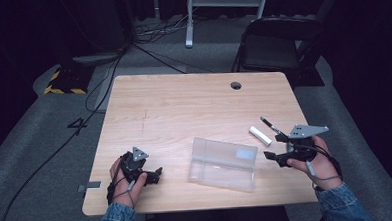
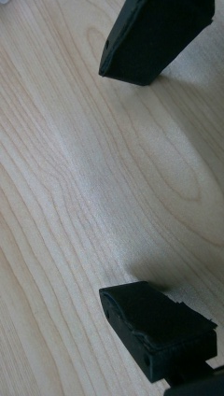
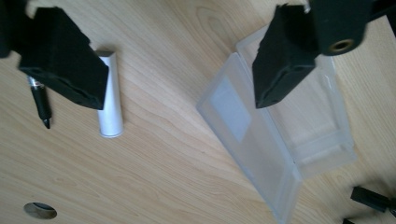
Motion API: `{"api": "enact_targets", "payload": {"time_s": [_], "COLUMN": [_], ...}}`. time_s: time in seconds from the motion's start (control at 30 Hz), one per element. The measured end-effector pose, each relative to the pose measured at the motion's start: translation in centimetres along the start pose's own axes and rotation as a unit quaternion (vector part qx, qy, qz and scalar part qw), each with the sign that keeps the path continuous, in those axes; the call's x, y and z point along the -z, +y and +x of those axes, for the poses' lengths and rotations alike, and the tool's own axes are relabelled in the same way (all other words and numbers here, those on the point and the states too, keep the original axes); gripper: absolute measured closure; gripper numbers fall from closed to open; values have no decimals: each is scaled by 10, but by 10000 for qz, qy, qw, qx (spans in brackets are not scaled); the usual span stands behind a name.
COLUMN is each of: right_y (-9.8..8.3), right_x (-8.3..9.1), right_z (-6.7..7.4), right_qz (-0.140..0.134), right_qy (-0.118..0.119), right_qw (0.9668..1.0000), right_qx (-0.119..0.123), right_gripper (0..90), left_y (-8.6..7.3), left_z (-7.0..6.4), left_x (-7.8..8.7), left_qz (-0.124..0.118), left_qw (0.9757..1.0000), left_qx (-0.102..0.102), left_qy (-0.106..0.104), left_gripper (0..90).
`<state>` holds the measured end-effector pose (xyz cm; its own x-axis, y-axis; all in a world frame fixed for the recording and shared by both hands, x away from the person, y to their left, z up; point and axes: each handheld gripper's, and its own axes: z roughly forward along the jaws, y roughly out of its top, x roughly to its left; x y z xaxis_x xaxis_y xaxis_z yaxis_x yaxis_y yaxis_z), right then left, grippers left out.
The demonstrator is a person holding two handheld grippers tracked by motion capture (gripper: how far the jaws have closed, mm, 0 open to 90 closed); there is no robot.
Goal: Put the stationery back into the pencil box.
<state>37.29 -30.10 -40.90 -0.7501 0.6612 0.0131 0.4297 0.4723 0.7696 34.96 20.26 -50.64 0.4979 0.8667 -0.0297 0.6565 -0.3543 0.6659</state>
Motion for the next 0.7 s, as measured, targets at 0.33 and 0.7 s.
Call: {"api": "enact_targets", "payload": {"time_s": [0.33, 0.7], "right_y": [13, 30], "right_x": [-1, -13], "right_z": [-19, -38], "right_qz": [-122, -76], "right_qy": [-332, -544], "right_qw": [9989, 9977], "right_qx": [-302, -389], "right_gripper": [338, 443], "left_y": [0, 1], "left_z": [0, 1], "left_x": [0, 0], "left_qz": [1, 0], "left_qw": [10000, 10000], "left_qx": [-10, -48], "left_qy": [7, -6], "left_gripper": [2, 2]}}
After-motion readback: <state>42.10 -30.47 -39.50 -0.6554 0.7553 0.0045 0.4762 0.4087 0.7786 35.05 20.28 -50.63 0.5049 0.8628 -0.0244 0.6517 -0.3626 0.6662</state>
